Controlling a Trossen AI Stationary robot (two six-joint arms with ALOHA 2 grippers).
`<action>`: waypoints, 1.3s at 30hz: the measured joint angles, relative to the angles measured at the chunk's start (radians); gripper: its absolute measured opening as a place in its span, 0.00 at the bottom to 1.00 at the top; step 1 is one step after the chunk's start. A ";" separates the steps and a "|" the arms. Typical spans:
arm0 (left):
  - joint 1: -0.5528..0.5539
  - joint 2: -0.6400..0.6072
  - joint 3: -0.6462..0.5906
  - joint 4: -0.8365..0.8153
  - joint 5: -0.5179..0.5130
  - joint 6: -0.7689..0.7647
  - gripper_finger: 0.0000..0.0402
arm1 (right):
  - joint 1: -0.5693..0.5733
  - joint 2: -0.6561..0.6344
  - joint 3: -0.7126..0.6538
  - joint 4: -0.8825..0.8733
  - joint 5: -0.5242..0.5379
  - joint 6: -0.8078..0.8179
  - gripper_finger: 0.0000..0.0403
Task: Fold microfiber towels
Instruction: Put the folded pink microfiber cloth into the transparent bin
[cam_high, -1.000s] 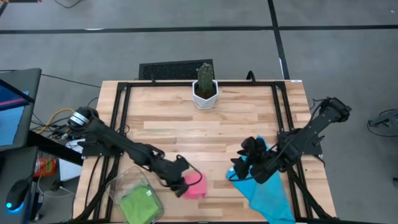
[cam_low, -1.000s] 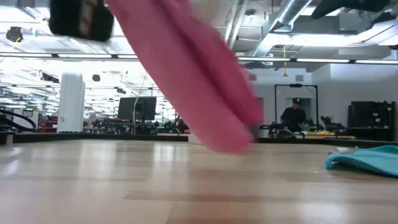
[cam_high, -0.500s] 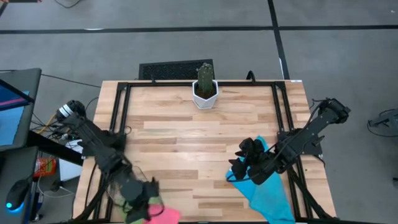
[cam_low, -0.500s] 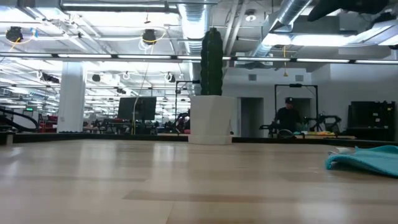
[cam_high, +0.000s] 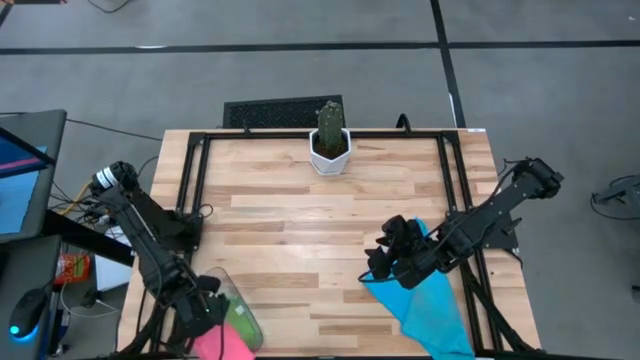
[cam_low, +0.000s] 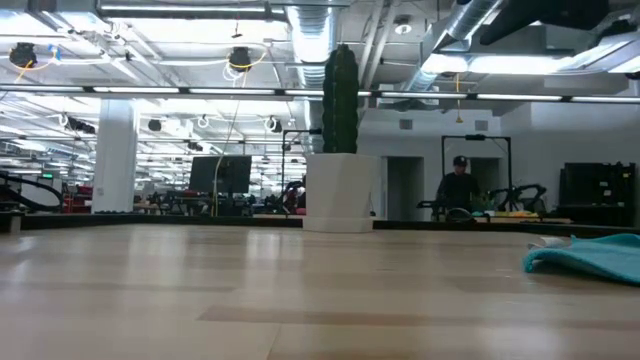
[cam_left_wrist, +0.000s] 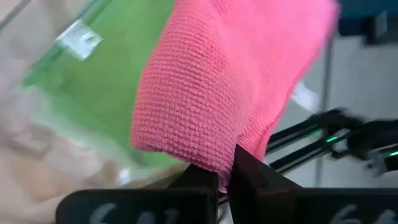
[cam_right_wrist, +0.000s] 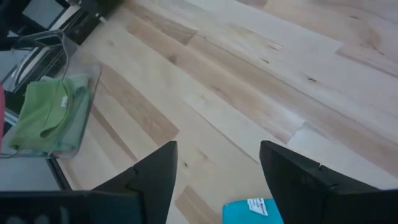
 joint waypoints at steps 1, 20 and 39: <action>0.000 0.000 -0.008 -0.014 0.000 0.024 0.00 | -0.001 0.000 0.000 0.000 0.000 0.000 0.63; 0.057 0.003 -0.174 0.006 -0.029 0.151 0.04 | -0.003 0.000 0.000 -0.003 -0.001 -0.001 0.63; 0.063 0.000 -0.158 -0.021 0.125 0.002 0.43 | -0.003 0.000 0.000 -0.006 -0.006 0.000 0.63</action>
